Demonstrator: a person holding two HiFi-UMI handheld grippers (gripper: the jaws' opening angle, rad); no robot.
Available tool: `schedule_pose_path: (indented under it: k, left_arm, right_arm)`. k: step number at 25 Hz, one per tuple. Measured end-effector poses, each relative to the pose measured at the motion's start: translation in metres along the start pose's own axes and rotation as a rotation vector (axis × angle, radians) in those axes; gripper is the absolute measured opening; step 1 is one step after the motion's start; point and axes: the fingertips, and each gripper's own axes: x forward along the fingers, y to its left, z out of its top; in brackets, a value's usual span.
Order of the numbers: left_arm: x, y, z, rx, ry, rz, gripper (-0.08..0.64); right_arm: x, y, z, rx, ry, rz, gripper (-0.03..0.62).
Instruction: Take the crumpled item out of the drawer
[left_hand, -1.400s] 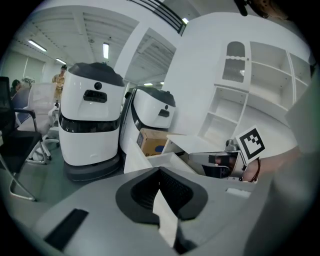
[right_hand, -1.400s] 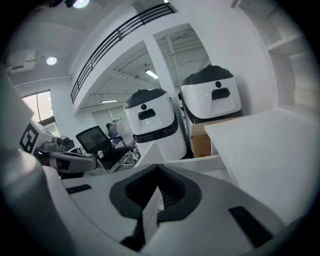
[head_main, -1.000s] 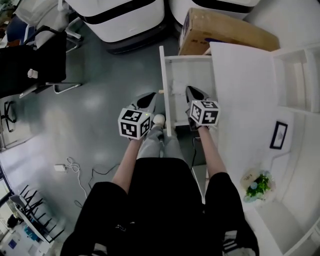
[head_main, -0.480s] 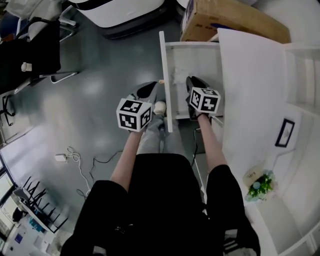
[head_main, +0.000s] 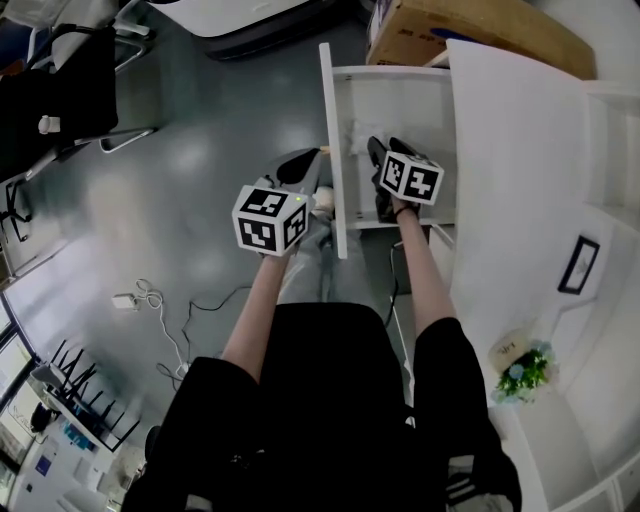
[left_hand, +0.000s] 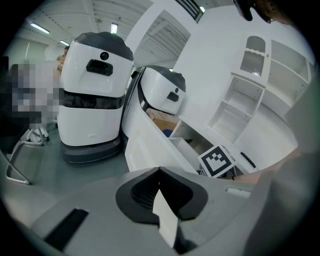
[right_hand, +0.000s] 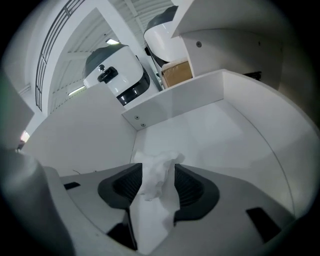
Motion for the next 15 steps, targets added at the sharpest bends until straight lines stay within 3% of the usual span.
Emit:
schedule_pose_path:
  k: [7,15]
  left_arm:
    - [0.0,0.003,-0.003,-0.006,0.008,0.004,-0.003]
    - [0.0,0.002,0.0,-0.015,-0.001,0.005,-0.003]
  right_arm:
    - [0.014,0.002,-0.009,0.059,0.051,0.017,0.186]
    - [0.018,0.005,-0.012,0.052,0.102,0.042,0.105]
